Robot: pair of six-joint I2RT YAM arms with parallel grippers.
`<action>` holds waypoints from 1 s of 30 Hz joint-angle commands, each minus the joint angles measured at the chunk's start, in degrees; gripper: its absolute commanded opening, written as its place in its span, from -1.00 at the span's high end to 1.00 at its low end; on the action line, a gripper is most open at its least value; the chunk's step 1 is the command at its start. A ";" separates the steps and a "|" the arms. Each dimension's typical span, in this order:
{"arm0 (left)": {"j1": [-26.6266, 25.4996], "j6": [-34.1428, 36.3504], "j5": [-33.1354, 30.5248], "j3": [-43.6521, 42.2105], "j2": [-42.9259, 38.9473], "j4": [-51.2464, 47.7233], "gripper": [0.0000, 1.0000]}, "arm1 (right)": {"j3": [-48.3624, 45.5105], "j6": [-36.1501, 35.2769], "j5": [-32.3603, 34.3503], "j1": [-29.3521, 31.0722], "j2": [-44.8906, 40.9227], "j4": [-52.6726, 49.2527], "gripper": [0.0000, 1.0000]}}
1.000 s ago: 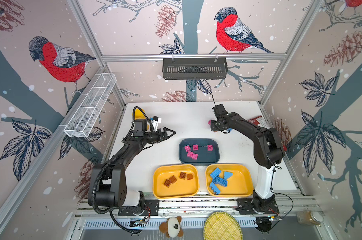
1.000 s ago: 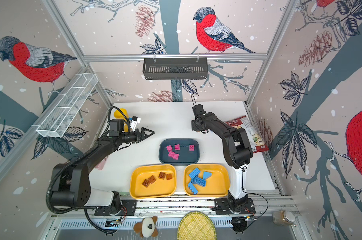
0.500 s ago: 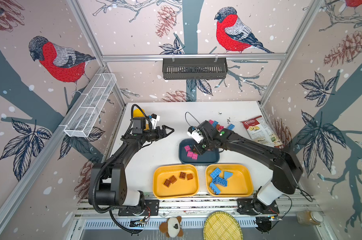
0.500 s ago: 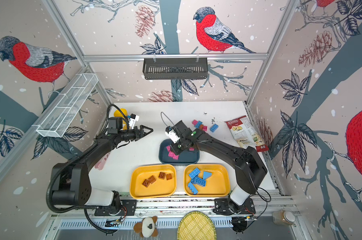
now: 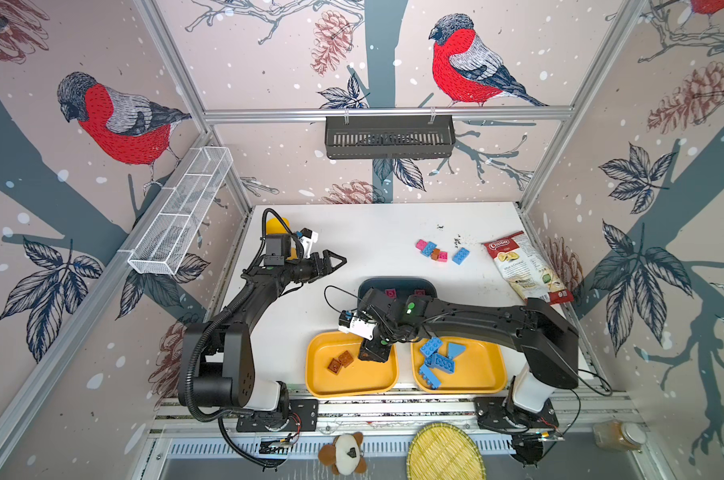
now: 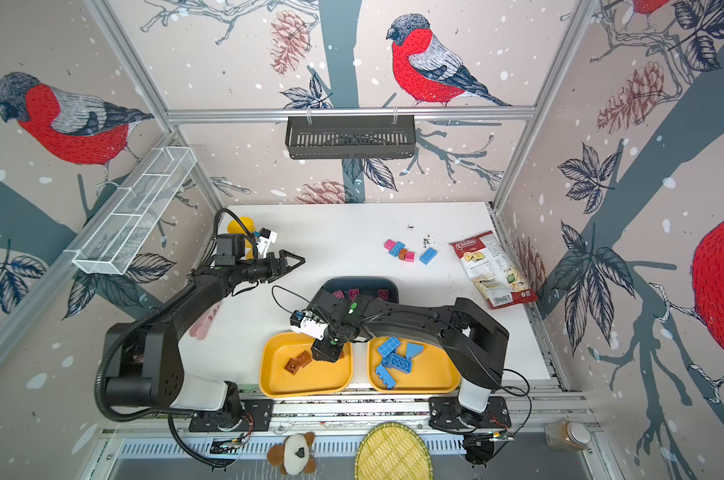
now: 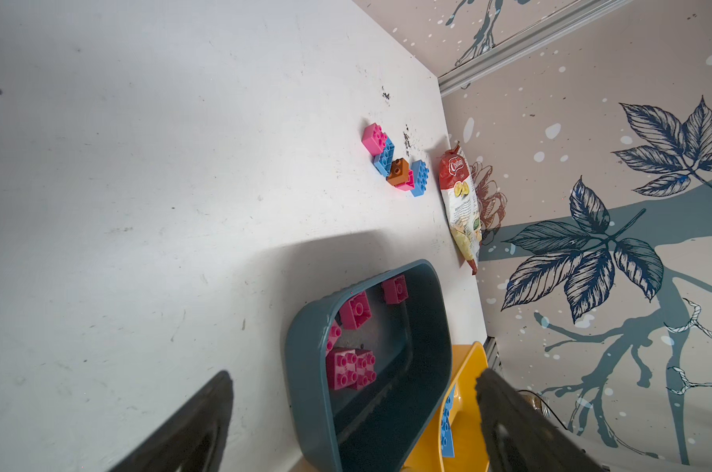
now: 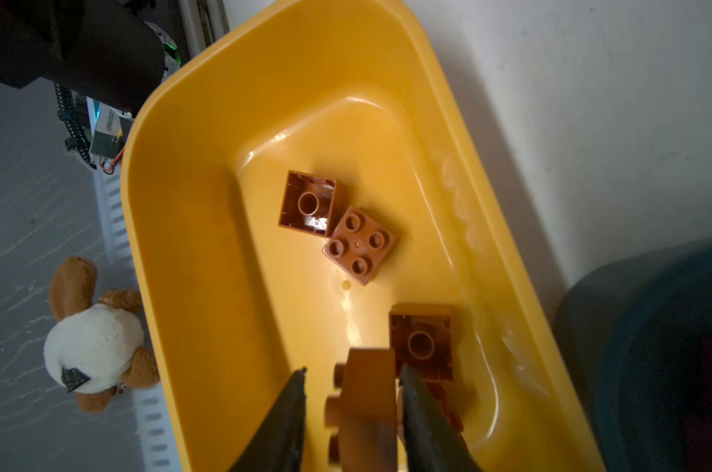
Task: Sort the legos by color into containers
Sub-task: 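Carry the brown brick into the yellow tray with brown bricks, release, then return the right gripper to the pile and grasp a pink brick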
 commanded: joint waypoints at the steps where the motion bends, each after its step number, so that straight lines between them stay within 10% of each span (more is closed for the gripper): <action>1: 0.13 1.52 0.26 0.03 -0.38 -0.65 -0.84 | 0.61 -2.92 -0.44 -1.34 -0.97 0.08 -0.23; 12: 0.10 0.77 0.84 1.09 0.75 -0.32 -0.84 | 0.09 0.73 6.15 -25.21 -8.48 -2.39 -0.51; 30: 0.10 1.20 2.19 2.33 2.25 -1.09 -0.84 | 24.72 -19.16 17.12 -45.89 16.52 -4.17 -0.56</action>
